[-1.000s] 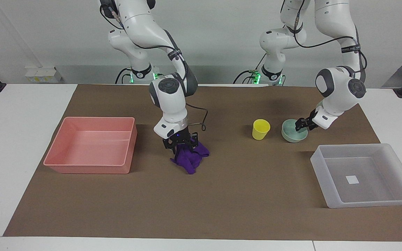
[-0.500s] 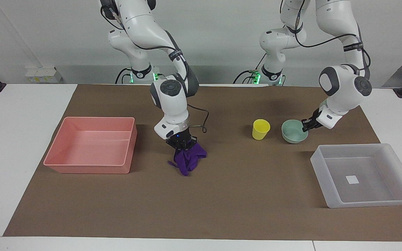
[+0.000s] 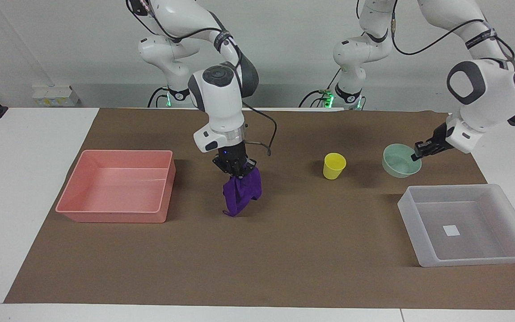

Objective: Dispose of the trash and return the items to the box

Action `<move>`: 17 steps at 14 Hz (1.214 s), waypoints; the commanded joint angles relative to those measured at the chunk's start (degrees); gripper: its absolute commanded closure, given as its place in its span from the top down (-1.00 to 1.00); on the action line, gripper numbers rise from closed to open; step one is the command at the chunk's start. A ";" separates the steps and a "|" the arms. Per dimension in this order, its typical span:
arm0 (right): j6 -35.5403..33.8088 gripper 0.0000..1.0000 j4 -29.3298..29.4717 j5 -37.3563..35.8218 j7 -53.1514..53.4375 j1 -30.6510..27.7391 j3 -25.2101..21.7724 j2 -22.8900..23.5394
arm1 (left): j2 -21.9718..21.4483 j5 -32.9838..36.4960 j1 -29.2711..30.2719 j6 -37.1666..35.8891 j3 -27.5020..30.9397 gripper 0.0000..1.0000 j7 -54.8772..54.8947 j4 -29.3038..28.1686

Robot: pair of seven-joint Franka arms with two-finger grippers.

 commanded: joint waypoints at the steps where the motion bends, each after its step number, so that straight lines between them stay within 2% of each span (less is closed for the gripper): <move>1: -5.20 -1.00 0.29 -0.58 0.31 -2.41 -0.30 -5.36 | 9.63 -1.29 4.04 -2.68 -0.35 -1.00 0.90 13.88; 3: -8.63 -1.00 0.29 -0.67 -3.80 -6.44 -0.21 -9.32 | 17.80 -1.29 5.89 -0.49 -0.35 -1.00 0.90 23.11; 4: -10.13 -1.00 0.38 -0.76 -6.70 -8.73 -0.13 -10.64 | 20.89 -1.20 6.24 2.92 -0.35 -1.00 0.90 25.50; 6: -11.63 -1.00 0.29 -0.76 -12.93 -13.47 -0.21 -12.58 | 25.21 -1.37 6.69 14.93 -0.35 -1.00 1.25 25.71; 8: -12.25 -1.00 -0.05 -0.76 -20.31 -18.57 -0.30 -13.02 | 28.81 -1.55 5.90 22.52 -0.79 -1.00 0.64 25.79; 11: -12.08 -1.00 -3.38 -0.58 -32.70 -25.60 -0.30 -14.34 | 31.54 -1.38 5.63 23.96 -0.79 -1.00 1.52 24.92; 13: -9.54 -1.00 -8.30 -0.32 -39.74 -29.56 -0.21 -15.57 | 32.34 -1.29 5.46 23.43 -0.79 -1.00 1.52 24.30; 14: -8.13 -1.00 -10.06 -0.15 -41.34 -30.45 -0.30 -15.66 | 32.43 -1.37 5.46 22.91 -0.88 -0.71 1.52 24.21; 15: -7.51 -1.00 -12.60 -0.14 -42.40 -31.50 -0.39 -15.84 | 32.26 -1.38 5.46 22.55 -0.79 0.08 1.52 24.21; 16: -5.59 -1.00 -15.15 -0.23 -43.63 -33.08 -0.39 -15.75 | 32.08 -1.29 5.46 22.64 -0.97 0.99 1.61 24.21; 17: -1.48 -1.00 -17.44 -0.15 -44.08 -33.44 -0.39 -15.32 | 31.65 -1.37 5.20 22.72 -0.97 1.00 1.17 24.38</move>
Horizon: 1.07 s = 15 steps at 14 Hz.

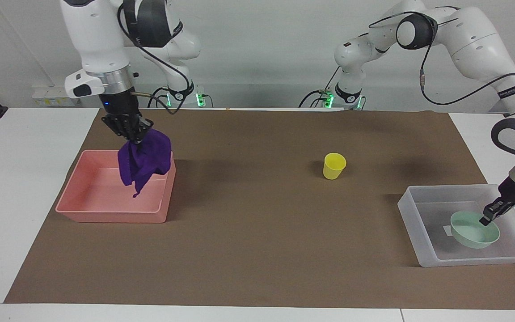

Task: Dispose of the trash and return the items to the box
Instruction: 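Release the cloth in the pink box while the left gripper withdraws, then reach the left gripper to the yellow cup and grasp it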

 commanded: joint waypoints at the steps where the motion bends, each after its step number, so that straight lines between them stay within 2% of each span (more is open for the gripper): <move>1: 9.01 -1.00 -9.08 0.08 -2.28 -1.86 0.70 -1.54 | -1.07 -0.79 -1.13 -1.05 0.36 1.00 0.19 1.32; 4: 16.92 -0.96 -11.56 0.17 -1.75 -2.30 0.70 3.28 | -6.33 -0.44 -3.68 -2.71 0.53 1.00 0.10 0.97; 5: 19.47 -0.23 -12.00 0.17 -1.75 -2.48 0.70 4.34 | -8.53 -0.44 -4.56 -7.69 0.53 1.00 -0.17 1.14; 6: 20.80 0.88 -12.61 0.17 -2.18 -2.48 0.70 4.96 | -10.55 -0.26 -5.70 -12.78 0.62 1.00 -1.56 1.23; 7: 20.90 1.00 -13.14 0.17 -2.19 -2.56 0.70 5.14 | -12.92 0.09 -7.62 -18.14 0.71 1.00 -4.10 0.97; 9: 20.64 1.00 -12.54 0.08 -1.93 -2.13 0.70 5.05 | -16.36 1.14 -11.75 -30.53 0.71 1.00 -10.42 0.01; 10: 20.64 1.00 -12.27 0.00 -1.84 -1.78 0.79 4.79 | -18.46 2.36 -15.17 -32.76 0.62 1.00 -12.89 -2.17; 13: 17.58 1.00 -10.43 -0.01 -0.96 0.67 1.14 2.69 | -27.50 2.38 -22.12 -31.39 0.36 1.00 -14.05 -15.33; 15: 13.72 1.00 -8.33 -0.36 3.67 3.49 1.14 1.54 | -34.44 1.77 -26.17 -23.87 0.27 1.00 -14.14 -27.88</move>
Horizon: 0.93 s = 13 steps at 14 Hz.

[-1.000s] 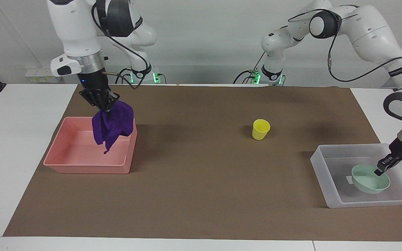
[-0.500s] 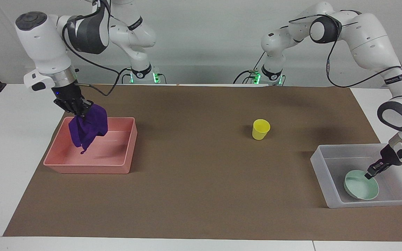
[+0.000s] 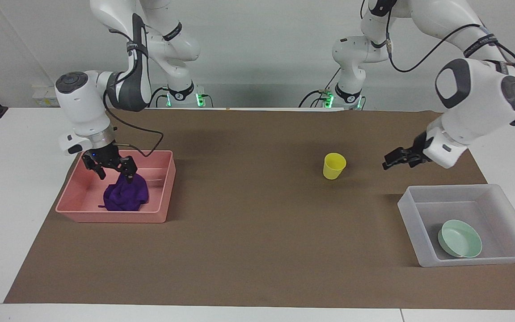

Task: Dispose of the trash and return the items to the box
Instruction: 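Reach the left gripper to the yellow cup and grasp it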

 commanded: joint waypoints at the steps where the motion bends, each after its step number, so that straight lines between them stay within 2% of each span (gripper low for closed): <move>1: -6.24 1.00 3.24 -0.44 6.11 3.38 0.33 -2.08 | -11.70 0.44 -4.82 12.67 0.87 1.00 0.11 -21.07; 3: -11.17 1.00 6.06 -0.36 9.64 4.97 0.68 -3.48 | -13.83 0.44 -7.56 21.21 0.87 1.00 0.20 -30.06; 6: -19.69 1.00 12.03 0.43 11.23 5.77 0.86 -4.81 | -12.79 0.44 -9.41 27.21 0.96 1.00 0.20 -33.78; 7: -22.76 1.00 14.66 0.61 11.15 5.68 0.77 -5.07 | -12.09 0.44 -9.50 27.66 0.96 0.71 0.29 -33.88; 9: -27.34 1.00 18.19 0.61 11.06 5.25 0.60 -5.60 | -10.50 0.44 -9.94 27.32 0.96 -0.39 0.29 -33.88; 10: -28.49 1.00 18.90 0.70 11.06 5.07 0.34 -6.38 | -9.63 0.44 -10.12 27.40 0.96 -0.75 0.20 -33.79; 12: -30.34 1.00 19.26 0.61 11.14 4.72 -0.19 -7.61 | -7.43 0.44 -9.50 26.97 0.96 -1.00 0.20 -33.00; 13: -30.87 1.00 19.34 0.61 11.15 4.11 -0.46 -8.14 | -7.07 0.44 -9.33 26.96 1.04 -1.00 0.03 -33.00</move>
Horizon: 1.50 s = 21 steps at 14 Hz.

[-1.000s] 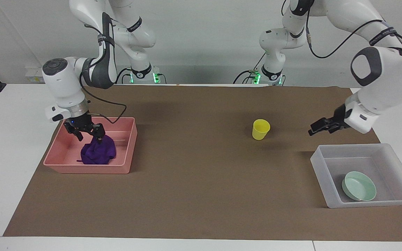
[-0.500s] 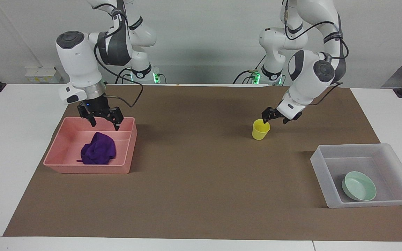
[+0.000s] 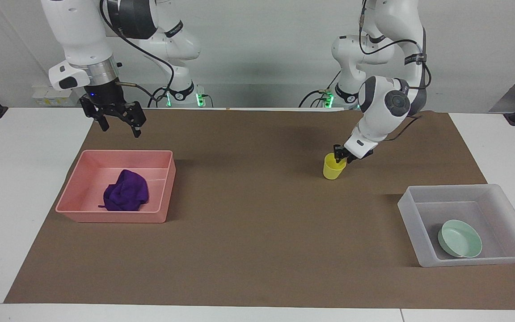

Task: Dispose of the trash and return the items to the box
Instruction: 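Reach the left gripper to the yellow cup and grasp it, then carry the yellow cup into the clear box and set it in the bowl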

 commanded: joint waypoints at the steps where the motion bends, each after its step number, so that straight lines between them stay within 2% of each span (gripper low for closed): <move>1: -2.51 1.00 0.37 0.54 0.69 -1.49 -0.60 -1.49 | 1.74 0.46 -0.53 0.93 0.96 -1.00 -0.14 0.07; 3: -4.00 1.00 0.46 0.54 0.08 -1.49 -2.44 -2.28 | 1.48 0.46 1.92 -1.25 1.04 -1.00 -0.14 2.61; 4: -4.88 1.00 0.63 0.54 -0.63 -1.49 -3.24 -2.29 | 1.48 0.46 3.24 -5.01 1.04 -1.00 0.04 5.23; 6: -5.33 1.00 0.46 0.54 -6.58 -1.58 -4.21 -2.37 | 1.56 0.46 7.80 -14.57 1.31 -1.00 0.39 13.91; 8: -5.33 1.00 0.46 0.46 -8.10 -1.32 -4.12 -1.68 | 2.53 0.54 12.98 -23.55 1.39 -1.00 1.00 23.94; 11: -4.71 1.00 0.54 0.45 -8.01 -0.53 -3.51 -0.09 | 5.50 1.16 20.10 -25.61 1.48 -1.00 1.09 36.08; 14: -4.71 1.00 -0.25 0.63 -7.84 -0.09 -2.63 -0.53 | 12.70 1.16 26.17 -24.12 1.57 -1.00 1.70 44.43; 15: -4.71 1.00 -0.60 0.89 -7.93 -0.09 -2.63 -0.79 | 15.77 1.16 28.28 -21.33 1.48 -1.00 4.14 46.11; 19: -4.80 1.00 -2.01 1.25 -8.89 -0.17 -2.63 -1.41 | 24.48 0.90 29.18 -2.72 1.57 -1.00 6.19 47.01; 20: -6.54 1.00 -0.35 1.16 -8.98 -0.09 -2.45 -0.89 | 27.12 0.46 29.35 1.68 1.14 -1.00 6.02 47.18; 21: -11.60 1.00 3.32 1.07 -9.07 -0.17 -1.93 -0.01 | 29.23 0.37 29.35 3.72 1.13 -1.00 6.10 48.32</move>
